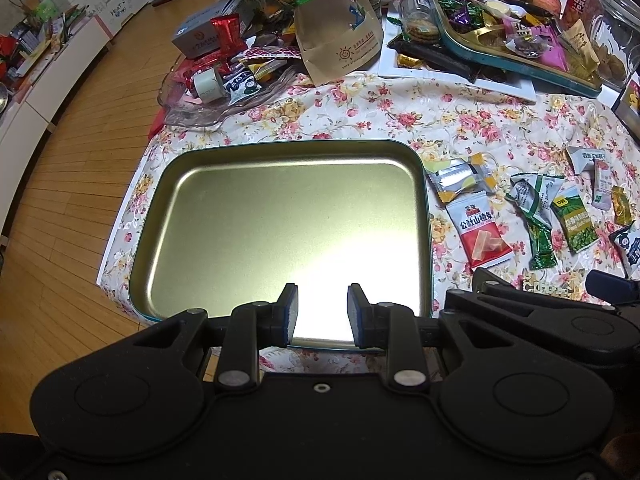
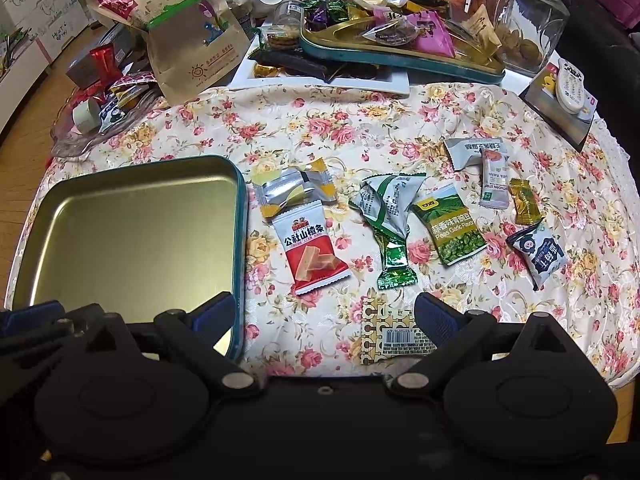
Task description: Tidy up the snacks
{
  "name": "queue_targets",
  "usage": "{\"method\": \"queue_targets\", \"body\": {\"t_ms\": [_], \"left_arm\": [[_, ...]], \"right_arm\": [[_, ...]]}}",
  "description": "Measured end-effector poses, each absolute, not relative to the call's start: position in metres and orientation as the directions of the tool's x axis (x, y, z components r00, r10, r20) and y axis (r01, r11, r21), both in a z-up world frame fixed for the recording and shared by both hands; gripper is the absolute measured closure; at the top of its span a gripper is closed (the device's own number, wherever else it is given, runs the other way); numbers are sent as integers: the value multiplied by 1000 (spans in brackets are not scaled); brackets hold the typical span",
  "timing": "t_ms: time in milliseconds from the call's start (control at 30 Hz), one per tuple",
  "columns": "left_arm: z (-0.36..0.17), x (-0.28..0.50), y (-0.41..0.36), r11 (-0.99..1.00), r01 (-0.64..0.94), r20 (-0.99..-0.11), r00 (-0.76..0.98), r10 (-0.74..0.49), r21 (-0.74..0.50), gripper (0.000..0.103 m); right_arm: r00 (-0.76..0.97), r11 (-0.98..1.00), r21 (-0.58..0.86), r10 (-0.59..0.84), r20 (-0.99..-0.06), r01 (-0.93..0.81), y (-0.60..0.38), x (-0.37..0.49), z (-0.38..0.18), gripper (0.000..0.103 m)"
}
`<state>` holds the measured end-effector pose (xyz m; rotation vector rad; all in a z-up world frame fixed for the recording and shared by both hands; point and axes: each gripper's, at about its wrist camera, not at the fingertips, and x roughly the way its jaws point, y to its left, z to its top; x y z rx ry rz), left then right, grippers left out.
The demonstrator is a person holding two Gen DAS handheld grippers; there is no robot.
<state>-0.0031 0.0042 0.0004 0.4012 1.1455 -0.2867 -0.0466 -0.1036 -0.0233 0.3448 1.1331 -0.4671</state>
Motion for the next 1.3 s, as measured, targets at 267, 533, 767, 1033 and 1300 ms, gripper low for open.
{"method": "queue_targets", "body": {"t_ms": [267, 533, 767, 1033, 1300], "left_arm": [[1, -3, 4, 893, 421, -922, 386, -19, 158, 66], [2, -5, 2, 893, 418, -918, 397, -16, 165, 66], [6, -5, 4, 895, 414, -912, 410, -19, 168, 65], [15, -9, 2, 898, 408, -898, 439, -35, 165, 65], [23, -16, -8, 900, 396, -871, 490, -38, 183, 65]], "right_arm": [[334, 855, 22, -179, -925, 518, -105, -45, -25, 2], [346, 858, -27, -236, -908, 513, -105, -46, -23, 2], [381, 878, -229, -400, -834, 421, -99, -47, -17, 2], [348, 881, -145, -323, -880, 451, -119, -54, -25, 12], [358, 837, -96, -331, -873, 539, -159, -81, -20, 14]]}}
